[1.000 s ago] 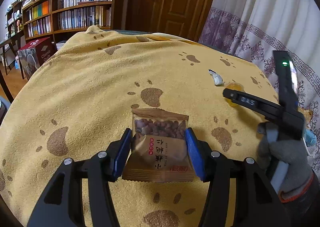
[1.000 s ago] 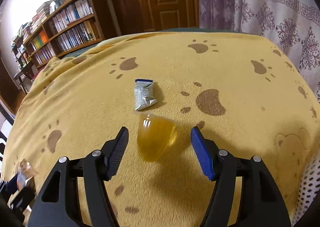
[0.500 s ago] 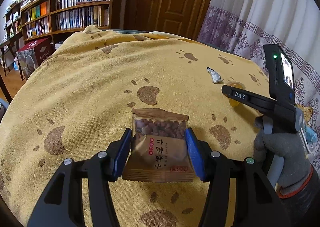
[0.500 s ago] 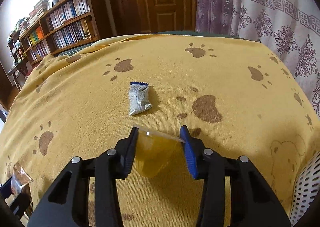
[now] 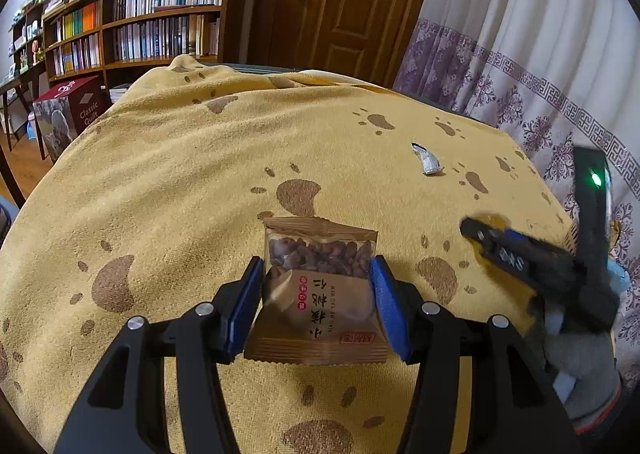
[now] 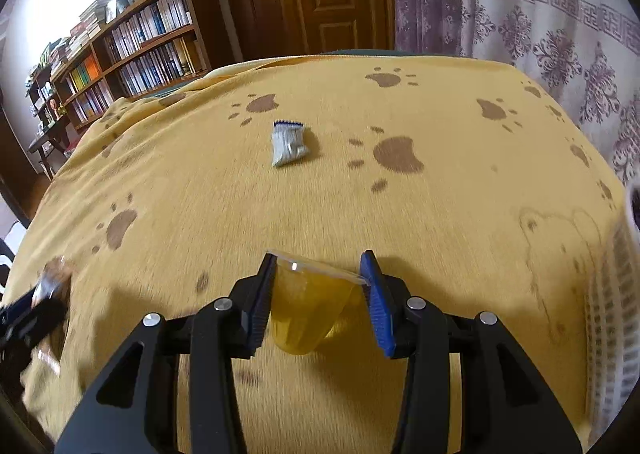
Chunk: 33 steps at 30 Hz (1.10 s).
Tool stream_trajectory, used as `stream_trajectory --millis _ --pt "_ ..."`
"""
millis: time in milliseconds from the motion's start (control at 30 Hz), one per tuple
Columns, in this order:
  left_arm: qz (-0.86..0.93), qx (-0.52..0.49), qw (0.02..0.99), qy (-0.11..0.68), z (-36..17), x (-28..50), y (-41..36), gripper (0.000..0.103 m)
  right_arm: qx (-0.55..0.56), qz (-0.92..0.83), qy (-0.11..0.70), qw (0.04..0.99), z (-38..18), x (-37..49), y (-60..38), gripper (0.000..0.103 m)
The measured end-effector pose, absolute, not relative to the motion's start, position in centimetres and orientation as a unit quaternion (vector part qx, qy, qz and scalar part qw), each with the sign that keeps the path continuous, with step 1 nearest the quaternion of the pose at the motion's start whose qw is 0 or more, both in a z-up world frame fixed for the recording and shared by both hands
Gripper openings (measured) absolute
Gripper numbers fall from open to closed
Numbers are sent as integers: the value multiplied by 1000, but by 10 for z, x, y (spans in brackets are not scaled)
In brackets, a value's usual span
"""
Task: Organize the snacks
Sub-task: 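Carry the jelly cup into the white basket and open the right tool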
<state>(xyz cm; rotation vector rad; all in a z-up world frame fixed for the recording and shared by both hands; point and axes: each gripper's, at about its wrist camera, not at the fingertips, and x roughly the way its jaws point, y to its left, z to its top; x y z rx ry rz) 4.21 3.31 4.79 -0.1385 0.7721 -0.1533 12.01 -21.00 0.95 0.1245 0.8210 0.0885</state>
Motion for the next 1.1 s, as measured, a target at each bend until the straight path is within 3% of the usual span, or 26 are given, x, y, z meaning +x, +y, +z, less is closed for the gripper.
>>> stream_trajectory --millis 767,1100 --pt "-88 -54 924 369 44 40 17 55 118 -7 274 954 98 -29 -308 44" --pt "-103 -48 921 372 40 34 5 55 130 -81 271 950 85 -48 -366 44"
